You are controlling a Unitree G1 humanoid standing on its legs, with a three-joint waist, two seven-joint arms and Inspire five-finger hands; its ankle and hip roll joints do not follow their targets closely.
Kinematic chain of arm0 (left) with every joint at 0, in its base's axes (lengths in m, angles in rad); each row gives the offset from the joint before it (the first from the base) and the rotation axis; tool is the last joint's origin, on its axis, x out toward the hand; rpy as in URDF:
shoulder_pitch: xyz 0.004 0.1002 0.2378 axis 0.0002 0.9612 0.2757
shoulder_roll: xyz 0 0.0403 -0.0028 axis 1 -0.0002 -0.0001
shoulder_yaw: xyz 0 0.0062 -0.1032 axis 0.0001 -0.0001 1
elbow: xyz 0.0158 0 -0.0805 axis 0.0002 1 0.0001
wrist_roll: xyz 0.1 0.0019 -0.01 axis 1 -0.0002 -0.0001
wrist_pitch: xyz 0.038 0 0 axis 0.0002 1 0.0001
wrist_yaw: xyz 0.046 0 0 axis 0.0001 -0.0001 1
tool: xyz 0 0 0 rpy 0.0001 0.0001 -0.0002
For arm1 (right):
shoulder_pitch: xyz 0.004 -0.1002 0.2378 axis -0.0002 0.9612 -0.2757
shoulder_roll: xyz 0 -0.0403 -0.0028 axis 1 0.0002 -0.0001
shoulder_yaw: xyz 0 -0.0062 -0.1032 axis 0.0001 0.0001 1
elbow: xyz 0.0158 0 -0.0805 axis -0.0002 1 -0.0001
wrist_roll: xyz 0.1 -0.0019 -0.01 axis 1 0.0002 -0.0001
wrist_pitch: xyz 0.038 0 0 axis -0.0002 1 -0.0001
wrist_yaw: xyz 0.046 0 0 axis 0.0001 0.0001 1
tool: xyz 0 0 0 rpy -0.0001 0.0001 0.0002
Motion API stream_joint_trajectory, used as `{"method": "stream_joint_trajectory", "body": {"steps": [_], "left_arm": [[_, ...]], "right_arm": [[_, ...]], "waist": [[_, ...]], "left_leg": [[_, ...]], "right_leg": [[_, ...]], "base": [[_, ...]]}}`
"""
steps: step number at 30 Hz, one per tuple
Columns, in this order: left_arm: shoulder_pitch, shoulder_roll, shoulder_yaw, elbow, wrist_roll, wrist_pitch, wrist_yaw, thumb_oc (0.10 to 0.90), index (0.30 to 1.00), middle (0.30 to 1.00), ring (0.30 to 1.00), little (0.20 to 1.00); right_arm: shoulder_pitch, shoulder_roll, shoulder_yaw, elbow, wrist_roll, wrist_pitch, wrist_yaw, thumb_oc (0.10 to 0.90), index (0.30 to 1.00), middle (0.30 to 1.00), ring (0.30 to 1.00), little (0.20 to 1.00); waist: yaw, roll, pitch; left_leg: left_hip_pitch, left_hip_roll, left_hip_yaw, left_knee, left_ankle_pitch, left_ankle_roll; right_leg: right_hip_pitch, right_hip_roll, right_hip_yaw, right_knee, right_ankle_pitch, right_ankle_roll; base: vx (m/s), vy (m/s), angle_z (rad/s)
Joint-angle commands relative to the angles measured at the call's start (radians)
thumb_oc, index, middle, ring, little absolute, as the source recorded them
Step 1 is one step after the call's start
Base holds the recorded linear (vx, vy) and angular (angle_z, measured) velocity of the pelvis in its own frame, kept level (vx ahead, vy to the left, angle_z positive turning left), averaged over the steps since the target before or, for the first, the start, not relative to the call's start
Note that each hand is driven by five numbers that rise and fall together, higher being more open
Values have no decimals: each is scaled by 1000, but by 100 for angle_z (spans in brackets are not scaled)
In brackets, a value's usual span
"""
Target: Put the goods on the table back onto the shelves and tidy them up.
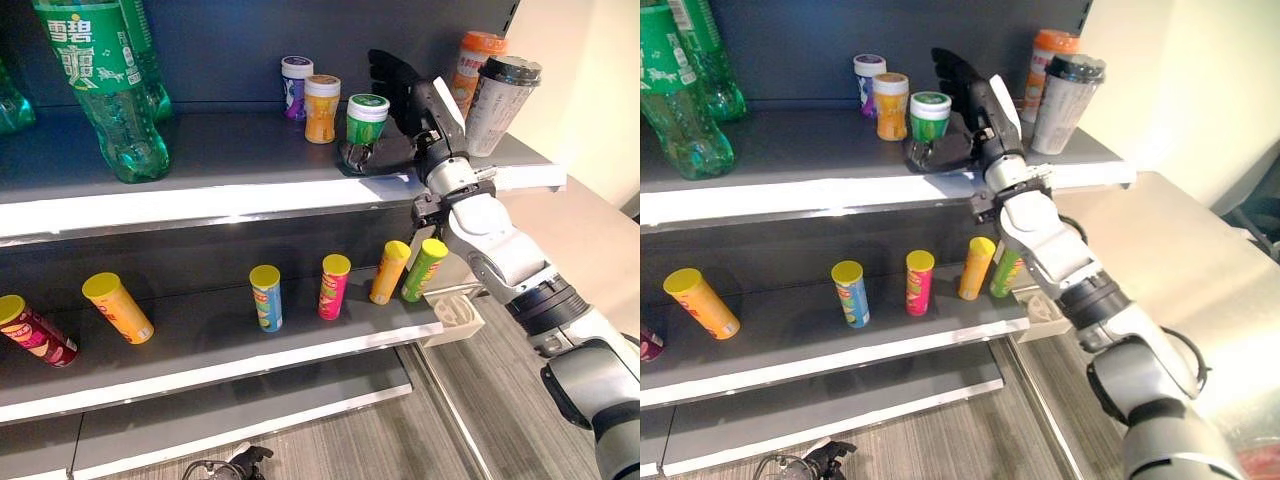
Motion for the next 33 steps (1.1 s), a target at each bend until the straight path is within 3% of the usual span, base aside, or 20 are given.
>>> {"method": "stream_joint_trajectory", "body": {"steps": [1, 11, 33], "left_arm": [[-90, 1, -22, 56, 13, -25, 12, 800, 900, 900, 900, 900], [-91, -1, -14, 50, 31, -25, 16, 800, 900, 900, 900, 900], [-99, -18, -19, 42, 44, -22, 39, 800, 900, 900, 900, 900]], "right_arm": [[-72, -83, -137, -88, -46, -87, -29, 800, 900, 900, 900, 900], [22, -78, -155, -160, -94, -79, -5, 800, 900, 900, 900, 900], [117, 137, -147, -115, -253, -49, -29, 800, 900, 900, 900, 900]], "waist": [[35, 6, 1], [35, 7, 5], [61, 7, 11]], "left_leg": [[93, -22, -1, 10, -150, 0], [94, -23, -6, 10, -153, 2], [93, -29, -22, 10, -156, 13]], "right_leg": [[-5, 24, 17, 14, -24, 10], [-4, 24, 8, 15, -27, 10], [3, 13, -6, 15, -26, 7]], "base": [[0, 0, 0], [0, 0, 0], [0, 0, 0]]}}
